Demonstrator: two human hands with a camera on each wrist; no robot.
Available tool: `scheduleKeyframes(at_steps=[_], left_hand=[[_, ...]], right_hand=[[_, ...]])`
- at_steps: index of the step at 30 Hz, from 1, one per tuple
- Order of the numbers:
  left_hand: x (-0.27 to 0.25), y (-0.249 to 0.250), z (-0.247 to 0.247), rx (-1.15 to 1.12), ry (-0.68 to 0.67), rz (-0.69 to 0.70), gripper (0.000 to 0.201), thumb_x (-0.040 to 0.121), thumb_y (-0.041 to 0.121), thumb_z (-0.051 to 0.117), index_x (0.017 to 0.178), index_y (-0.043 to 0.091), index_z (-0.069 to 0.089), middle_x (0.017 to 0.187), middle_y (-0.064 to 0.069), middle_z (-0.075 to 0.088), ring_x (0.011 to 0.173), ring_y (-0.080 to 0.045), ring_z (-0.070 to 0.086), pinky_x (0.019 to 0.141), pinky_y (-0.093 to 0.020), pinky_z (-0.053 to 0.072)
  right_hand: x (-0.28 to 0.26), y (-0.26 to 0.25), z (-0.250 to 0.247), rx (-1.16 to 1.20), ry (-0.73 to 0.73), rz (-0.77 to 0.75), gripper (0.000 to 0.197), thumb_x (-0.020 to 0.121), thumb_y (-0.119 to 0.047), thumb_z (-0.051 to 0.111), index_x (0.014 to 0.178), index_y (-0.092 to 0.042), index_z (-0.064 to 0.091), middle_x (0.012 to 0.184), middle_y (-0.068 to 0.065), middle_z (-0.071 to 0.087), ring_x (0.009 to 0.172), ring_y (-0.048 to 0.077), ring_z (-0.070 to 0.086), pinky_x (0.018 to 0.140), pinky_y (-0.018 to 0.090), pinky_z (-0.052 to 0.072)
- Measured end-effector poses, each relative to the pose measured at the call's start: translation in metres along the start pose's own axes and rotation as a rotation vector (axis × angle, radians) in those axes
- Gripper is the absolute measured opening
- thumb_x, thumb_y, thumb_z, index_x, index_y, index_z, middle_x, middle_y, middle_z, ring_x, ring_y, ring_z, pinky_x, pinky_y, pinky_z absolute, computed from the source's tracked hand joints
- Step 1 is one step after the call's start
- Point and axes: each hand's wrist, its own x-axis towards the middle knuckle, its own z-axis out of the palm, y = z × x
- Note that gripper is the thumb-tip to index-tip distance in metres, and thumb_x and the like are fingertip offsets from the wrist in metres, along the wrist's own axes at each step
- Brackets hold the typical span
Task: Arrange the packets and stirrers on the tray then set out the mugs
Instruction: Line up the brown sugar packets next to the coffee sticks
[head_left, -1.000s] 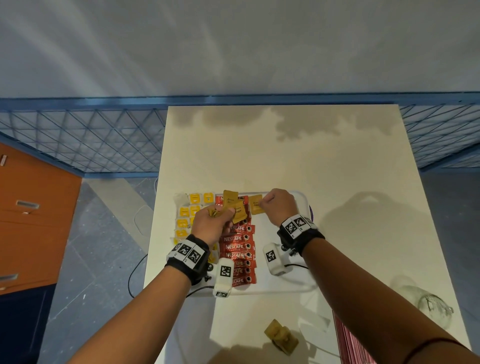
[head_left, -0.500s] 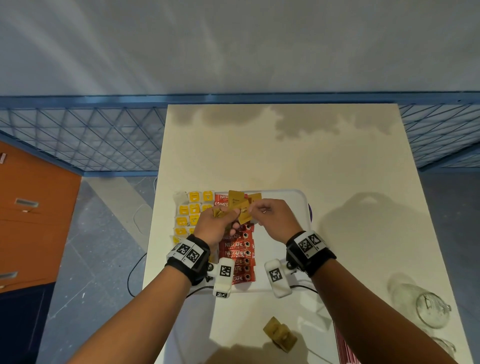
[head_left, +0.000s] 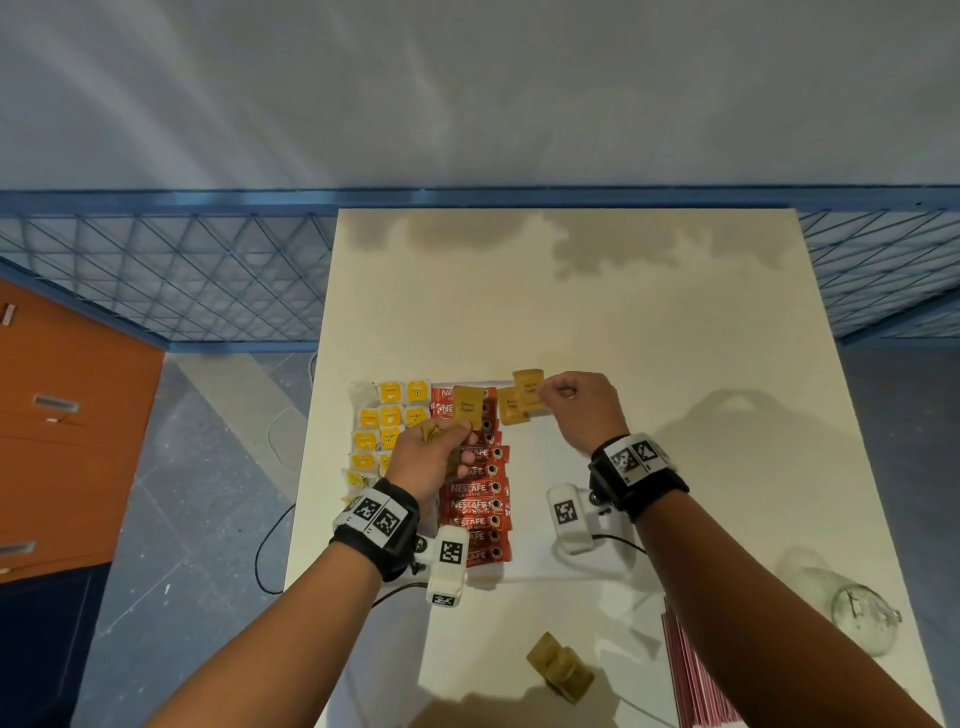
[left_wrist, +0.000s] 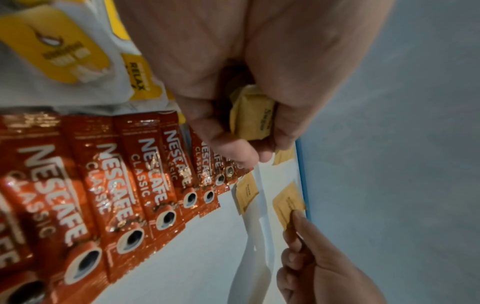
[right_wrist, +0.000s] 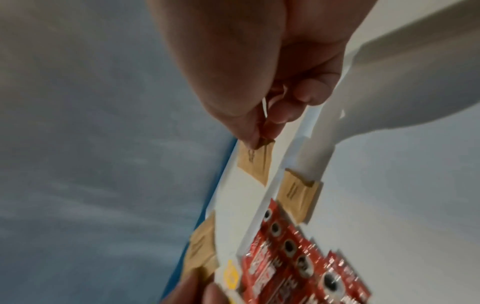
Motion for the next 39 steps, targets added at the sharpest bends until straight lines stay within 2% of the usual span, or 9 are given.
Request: scheduleKeyframes(at_steps=[4,11,14,16,19,23,28,33,39], left_hand=[[0.000,0.001,0.001,-0.013,0.003,-0.015,0.020,0.095,0.018,0.067,0.108,0.002,0.067,0.088,-0.009,0.071,0.065,-0.017,0.062,0.055,-0.027,0.055],[-0.002,-0.001,0.006,-0.040,-0.043,-0.035,0.011,0.093,0.019,0.070,0.097,0.010,0.068,0.086,-0.008,0.069,0.063,-0.016,0.060,0.056,-0.027,0.053],[-0.005,-0.002,0.007,-0.051,-0.046,-0.035,0.009,0.093,0.020,0.071,0.092,0.011,0.069,0.083,-0.008,0.068,0.061,-0.016,0.060,0.056,-0.028,0.050],[-0.008,-0.001,0.008,-0.057,-0.062,-0.024,0.010,0.093,0.019,0.070,0.086,0.013,0.070,0.080,-0.008,0.067,0.060,-0.016,0.059,0.058,-0.029,0.048],[-0.012,-0.001,0.010,-0.065,-0.079,-0.020,0.011,0.094,0.018,0.069,0.083,0.013,0.070,0.079,-0.007,0.067,0.059,-0.016,0.059,0.058,-0.029,0.049],[-0.014,-0.002,0.015,-0.040,-0.121,-0.047,0.010,0.095,0.016,0.068,0.088,0.009,0.070,0.078,-0.009,0.068,0.059,-0.016,0.060,0.055,-0.025,0.053],[-0.018,-0.003,0.018,-0.013,-0.154,-0.062,0.006,0.096,0.013,0.066,0.093,0.008,0.068,0.079,-0.009,0.066,0.061,-0.018,0.059,0.055,-0.025,0.053],[-0.018,-0.004,0.011,-0.077,-0.133,-0.097,0.017,0.096,0.018,0.065,0.107,0.007,0.071,0.083,-0.008,0.068,0.066,-0.018,0.062,0.060,-0.025,0.056],[-0.013,-0.006,-0.001,-0.278,-0.164,-0.170,0.028,0.098,0.007,0.050,0.124,0.002,0.061,0.094,-0.014,0.067,0.080,-0.026,0.066,0.069,-0.032,0.061]], right_hand=[[0.010,0.010,0.003,-0.119,0.024,0.060,0.043,0.092,-0.029,0.058,0.050,-0.021,0.051,0.057,-0.008,0.058,0.057,0.016,0.051,0.056,0.027,0.042],[0.014,0.014,0.009,-0.276,-0.037,0.099,0.043,0.090,-0.029,0.063,0.050,-0.013,0.055,0.050,0.001,0.046,0.047,0.021,0.046,0.046,0.025,0.040],[0.011,0.011,0.007,-0.285,-0.022,0.099,0.037,0.090,-0.037,0.066,0.062,-0.013,0.062,0.059,0.003,0.061,0.059,0.024,0.061,0.059,0.033,0.054],[0.007,0.009,0.006,-0.217,0.002,0.064,0.027,0.090,-0.046,0.063,0.072,-0.026,0.065,0.073,-0.010,0.067,0.076,0.016,0.065,0.069,0.032,0.053],[-0.006,-0.002,0.007,-0.029,-0.098,-0.033,0.042,0.093,-0.057,0.055,0.082,-0.021,0.074,0.073,-0.013,0.069,0.070,0.006,0.062,0.068,0.030,0.050],[-0.030,-0.021,0.009,0.207,-0.255,-0.086,0.022,0.098,-0.031,0.067,0.081,-0.020,0.077,0.067,-0.020,0.066,0.059,-0.005,0.056,0.061,0.013,0.040],[-0.039,-0.017,0.007,0.196,-0.267,-0.156,0.037,0.098,-0.028,0.068,0.073,-0.001,0.063,0.055,-0.010,0.041,0.055,0.008,0.038,0.057,0.025,0.031],[-0.025,-0.002,0.002,0.083,-0.194,-0.107,0.042,0.097,-0.043,0.059,0.072,-0.010,0.058,0.064,0.009,0.050,0.060,0.021,0.045,0.062,0.040,0.041],[-0.016,0.010,0.012,-0.190,-0.206,-0.015,0.044,0.101,-0.037,0.057,0.063,-0.016,0.055,0.059,-0.002,0.052,0.058,0.019,0.050,0.067,0.042,0.051]])
